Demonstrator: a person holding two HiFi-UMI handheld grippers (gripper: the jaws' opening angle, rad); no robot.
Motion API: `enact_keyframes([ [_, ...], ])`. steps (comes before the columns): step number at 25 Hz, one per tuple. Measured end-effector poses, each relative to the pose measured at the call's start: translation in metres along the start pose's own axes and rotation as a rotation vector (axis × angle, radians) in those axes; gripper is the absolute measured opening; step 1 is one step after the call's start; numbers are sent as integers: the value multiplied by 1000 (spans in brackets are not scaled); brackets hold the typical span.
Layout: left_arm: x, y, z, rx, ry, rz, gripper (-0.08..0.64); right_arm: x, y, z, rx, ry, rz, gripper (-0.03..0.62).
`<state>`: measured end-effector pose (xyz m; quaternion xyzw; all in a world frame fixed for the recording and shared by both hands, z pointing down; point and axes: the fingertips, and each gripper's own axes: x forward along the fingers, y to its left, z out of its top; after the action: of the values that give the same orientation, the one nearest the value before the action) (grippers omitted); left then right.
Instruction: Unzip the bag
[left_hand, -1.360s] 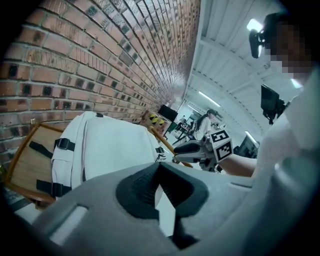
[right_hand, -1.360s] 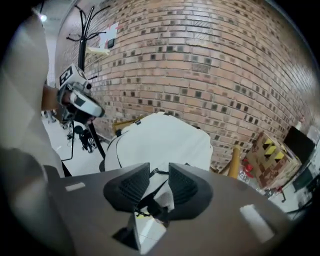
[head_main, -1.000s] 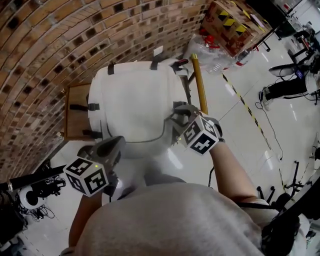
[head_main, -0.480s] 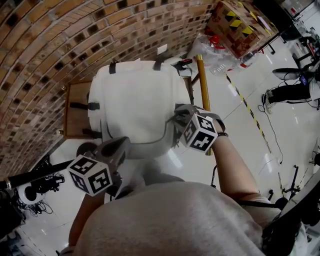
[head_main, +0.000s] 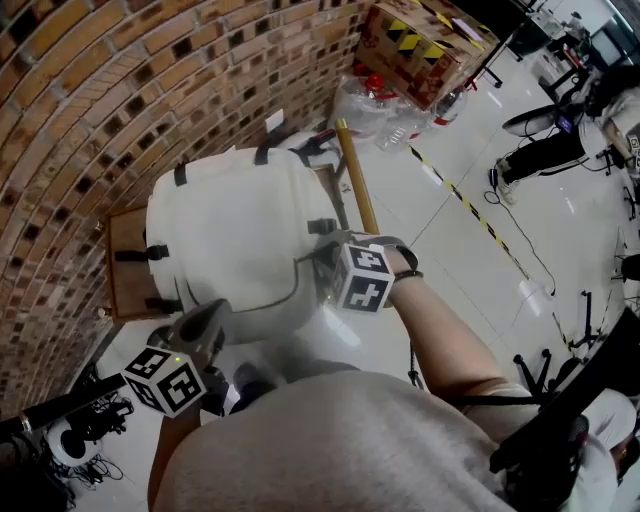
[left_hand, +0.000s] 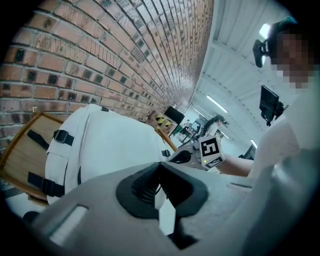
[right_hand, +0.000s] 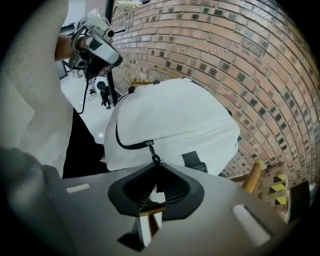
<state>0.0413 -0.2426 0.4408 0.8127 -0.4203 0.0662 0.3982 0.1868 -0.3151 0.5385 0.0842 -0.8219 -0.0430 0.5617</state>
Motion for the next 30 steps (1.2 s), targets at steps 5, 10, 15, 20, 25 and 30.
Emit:
enact_keyframes([
  [5,-16,2,-3,14,7,-24,2,-7,17,-8,85,26,-26,29],
  [10,-47,12,-2,18,18,-25,2,-3,43,-1,145,50,-36,28],
  [15,-72,18,-1,31,26,-39,2,1,63,6,200,82,-56,28],
  [20,-91,30,-5,41,42,-53,2,6,71,17,226,110,-94,28],
  [25,-102,39,-5,48,51,-69,2,10,77,20,243,143,-106,28],
  [30,-111,44,-6,58,61,-83,2,14,87,20,266,172,-105,26],
])
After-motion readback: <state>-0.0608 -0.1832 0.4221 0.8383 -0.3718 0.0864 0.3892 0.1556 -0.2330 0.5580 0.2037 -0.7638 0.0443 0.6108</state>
